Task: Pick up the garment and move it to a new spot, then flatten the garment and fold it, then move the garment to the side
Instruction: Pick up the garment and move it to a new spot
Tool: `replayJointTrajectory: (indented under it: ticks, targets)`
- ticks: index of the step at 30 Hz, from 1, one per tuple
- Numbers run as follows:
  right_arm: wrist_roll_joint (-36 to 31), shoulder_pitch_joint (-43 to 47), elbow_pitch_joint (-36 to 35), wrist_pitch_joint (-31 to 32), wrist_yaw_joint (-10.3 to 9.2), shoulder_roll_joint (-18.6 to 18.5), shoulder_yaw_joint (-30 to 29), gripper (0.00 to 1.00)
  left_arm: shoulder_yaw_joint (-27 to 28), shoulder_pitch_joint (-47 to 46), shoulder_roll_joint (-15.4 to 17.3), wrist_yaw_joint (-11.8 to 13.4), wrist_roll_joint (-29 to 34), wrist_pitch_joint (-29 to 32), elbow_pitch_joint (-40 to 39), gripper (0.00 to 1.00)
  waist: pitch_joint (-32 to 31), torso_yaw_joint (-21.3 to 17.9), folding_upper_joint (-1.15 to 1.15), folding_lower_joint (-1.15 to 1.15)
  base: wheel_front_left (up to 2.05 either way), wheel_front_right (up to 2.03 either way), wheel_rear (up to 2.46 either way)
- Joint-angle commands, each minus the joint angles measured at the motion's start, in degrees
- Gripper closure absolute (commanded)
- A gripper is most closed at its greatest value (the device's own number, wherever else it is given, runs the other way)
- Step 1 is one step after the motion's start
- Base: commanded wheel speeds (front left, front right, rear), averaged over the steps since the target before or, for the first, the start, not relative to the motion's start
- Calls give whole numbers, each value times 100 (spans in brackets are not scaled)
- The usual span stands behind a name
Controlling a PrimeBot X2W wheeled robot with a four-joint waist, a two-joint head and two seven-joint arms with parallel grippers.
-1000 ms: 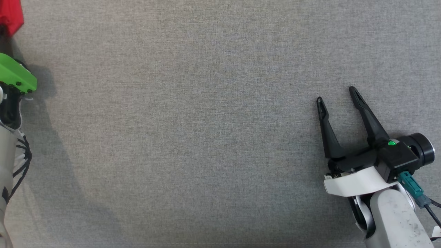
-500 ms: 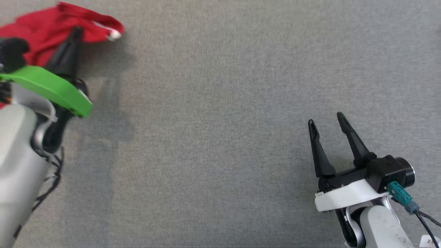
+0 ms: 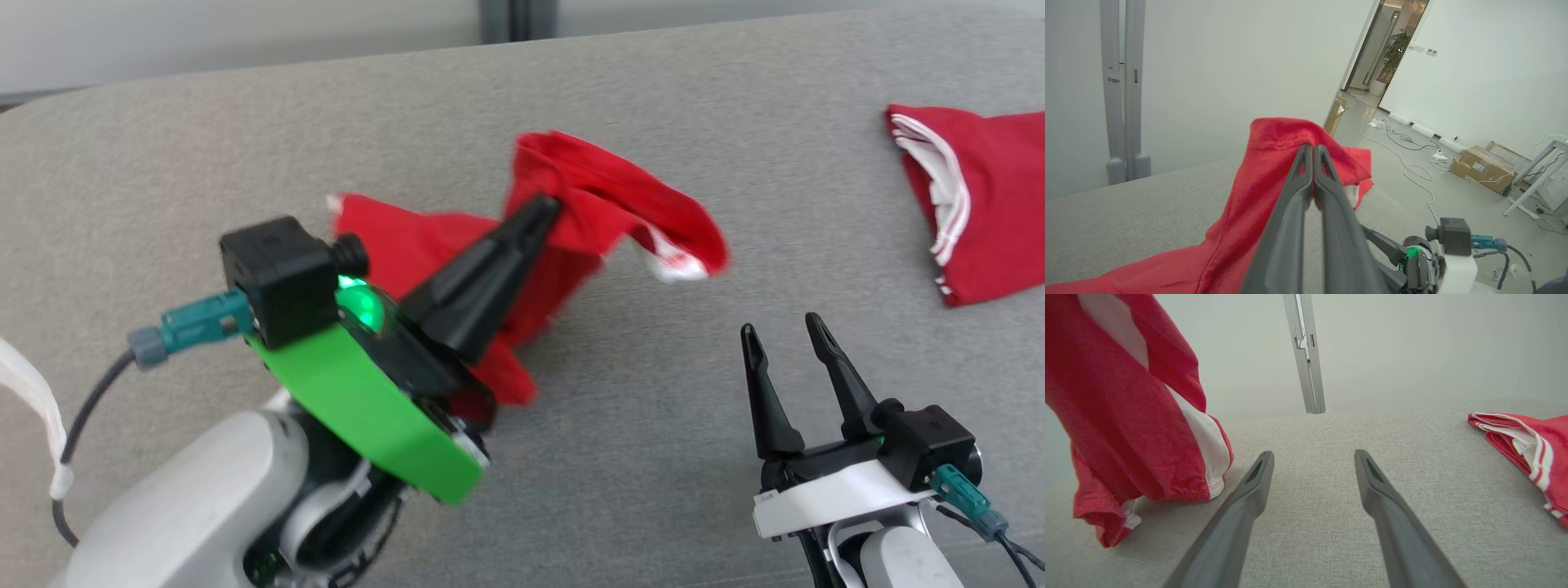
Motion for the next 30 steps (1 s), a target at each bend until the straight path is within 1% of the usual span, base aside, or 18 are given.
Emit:
replayJointTrajectory:
  ticks: [1,4,6,9,11,14,15,16,19,21,25,28,29,30]
  targets:
    - [47,66,-18,-3,-10,-2,-10,0,-47,95,-48,74,-31,65,-269,100,-309,-465,0,0,0,0,0]
    - [107,115,-34,-3,-10,-2,-41,0,-63,36,-236,247,-187,189,-824,100,-303,-665,0,0,0,0,0]
    - [130,118,-53,-3,-10,-1,-25,0,-11,-78,-345,333,-267,223,-1001,100,-274,-796,0,0,0,0,0]
    - [181,80,-85,-3,-10,-1,19,0,128,-156,-451,430,-356,194,-826,100,-182,-1005,0,0,0,0,0]
    - [205,40,-99,-3,-10,-2,35,0,288,-194,-496,483,-435,115,-470,100,-98,-1146,0,0,0,0,0]
    - [224,-11,-123,-3,-10,0,20,0,560,-309,-560,456,-537,-57,397,100,76,-1302,0,0,0,0,0]
    - [226,-32,-126,-3,-10,1,23,0,647,-352,-577,450,-543,-122,808,100,155,-1352,0,0,0,0,0]
    - [224,-51,-127,-3,-10,2,41,0,682,-392,-597,395,-557,-158,1134,100,220,-1389,0,0,0,0,0]
    - [234,-112,-131,-3,-10,1,102,0,841,-641,-581,276,-339,-473,2469,100,431,-1503,0,0,0,0,0]
    - [251,-173,-142,-3,-10,-1,143,0,950,-820,-634,206,-229,-718,3440,100,567,-1578,0,0,0,0,0]
    - [260,-225,-143,-3,-10,0,145,0,813,-1038,-667,-71,10,-953,4859,100,713,-1644,0,0,0,0,0]
    - [246,-212,-130,-3,-10,0,108,0,793,-1121,-810,-268,45,-1154,5593,100,732,-1625,0,0,0,0,0]
    - [233,-195,-122,-3,-10,-1,83,0,771,-1156,-856,-334,99,-1238,5807,73,717,-1598,0,0,0,0,0]
    - [218,-180,-109,-3,-10,-1,59,0,753,-1174,-896,-374,157,-1316,5957,57,692,-1567,0,0,0,0,0]
